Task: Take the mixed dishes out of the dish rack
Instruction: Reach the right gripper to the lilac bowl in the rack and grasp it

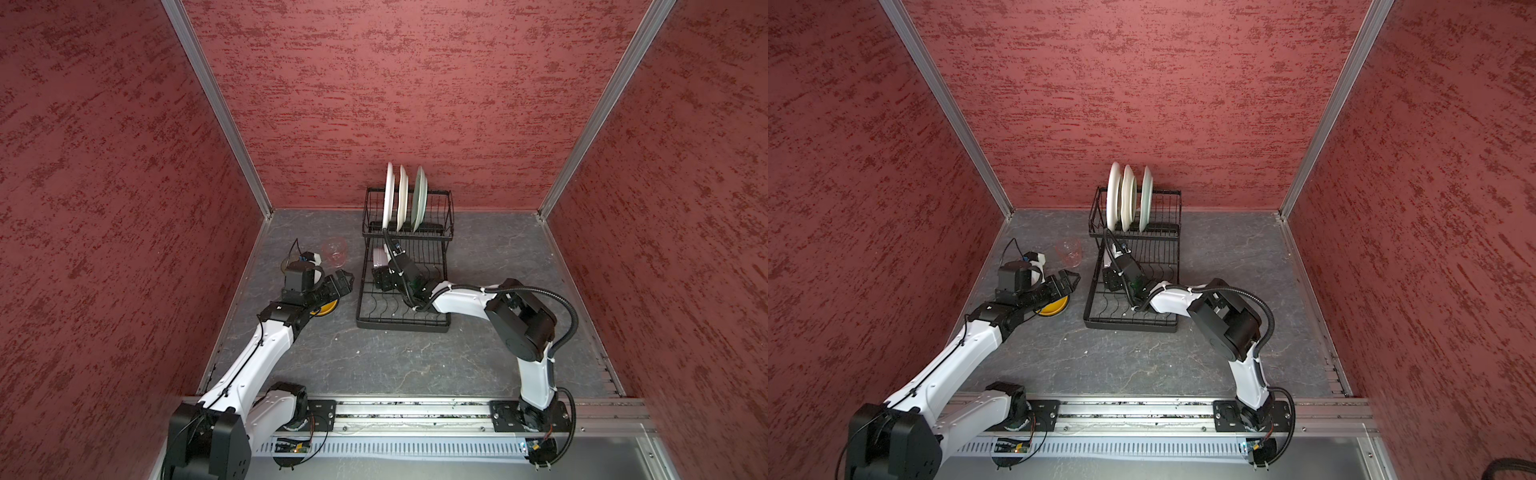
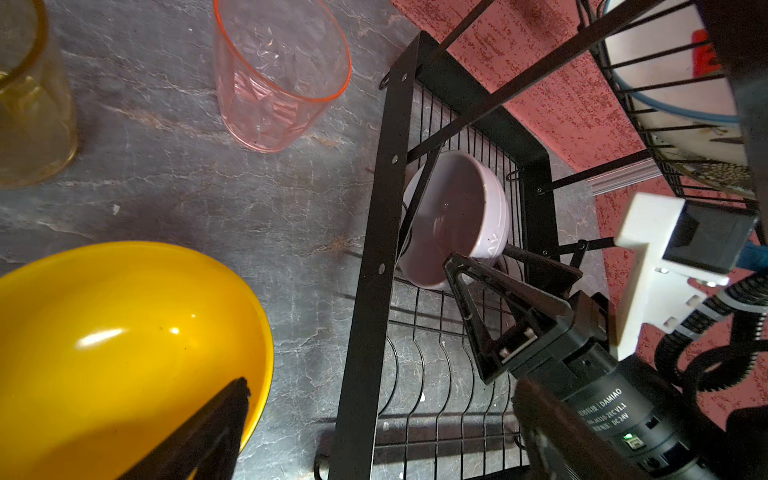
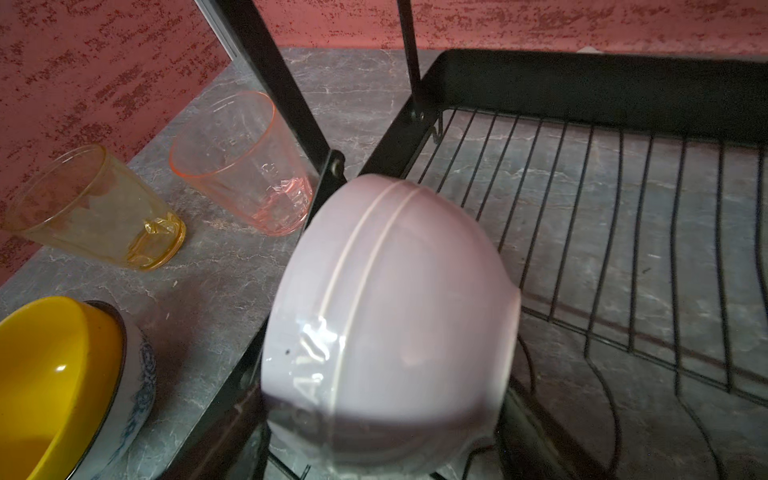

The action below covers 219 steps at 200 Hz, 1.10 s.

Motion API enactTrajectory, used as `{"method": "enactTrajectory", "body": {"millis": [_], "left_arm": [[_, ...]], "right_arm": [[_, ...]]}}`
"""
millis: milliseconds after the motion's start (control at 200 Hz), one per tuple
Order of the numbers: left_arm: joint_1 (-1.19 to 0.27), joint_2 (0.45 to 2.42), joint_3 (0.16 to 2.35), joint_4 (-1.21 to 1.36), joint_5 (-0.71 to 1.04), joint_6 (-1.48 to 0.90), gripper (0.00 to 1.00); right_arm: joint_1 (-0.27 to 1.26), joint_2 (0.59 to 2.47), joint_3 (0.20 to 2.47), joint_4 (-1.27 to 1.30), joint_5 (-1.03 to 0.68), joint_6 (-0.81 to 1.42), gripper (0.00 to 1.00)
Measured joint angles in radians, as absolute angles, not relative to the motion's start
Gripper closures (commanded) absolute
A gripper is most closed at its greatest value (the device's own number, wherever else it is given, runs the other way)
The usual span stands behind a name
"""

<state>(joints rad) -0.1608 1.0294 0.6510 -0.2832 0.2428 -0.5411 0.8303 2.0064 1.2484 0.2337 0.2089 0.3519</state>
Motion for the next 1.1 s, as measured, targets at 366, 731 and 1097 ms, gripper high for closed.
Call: {"method": "enactTrajectory", "body": {"millis": [366, 731, 1097], "left_arm": [[-0.159, 1.041, 0.651, -0.283, 0.246, -0.542, 0.0], [-0.158, 1.041, 0.651, -0.282, 0.253, -0.542, 0.01], [-0.158, 1.04, 0.651, -0.282, 0.258, -0.542, 0.01]], "right_arm": [[0.843, 2.006, 1.248, 0.23, 0.261, 0.31, 0.39], [0.849, 1.982, 1.221, 0.232, 0.324, 0.261, 0.42], [0.848, 1.881, 1.129, 0.218, 0.334, 0.274, 0.44]]}}
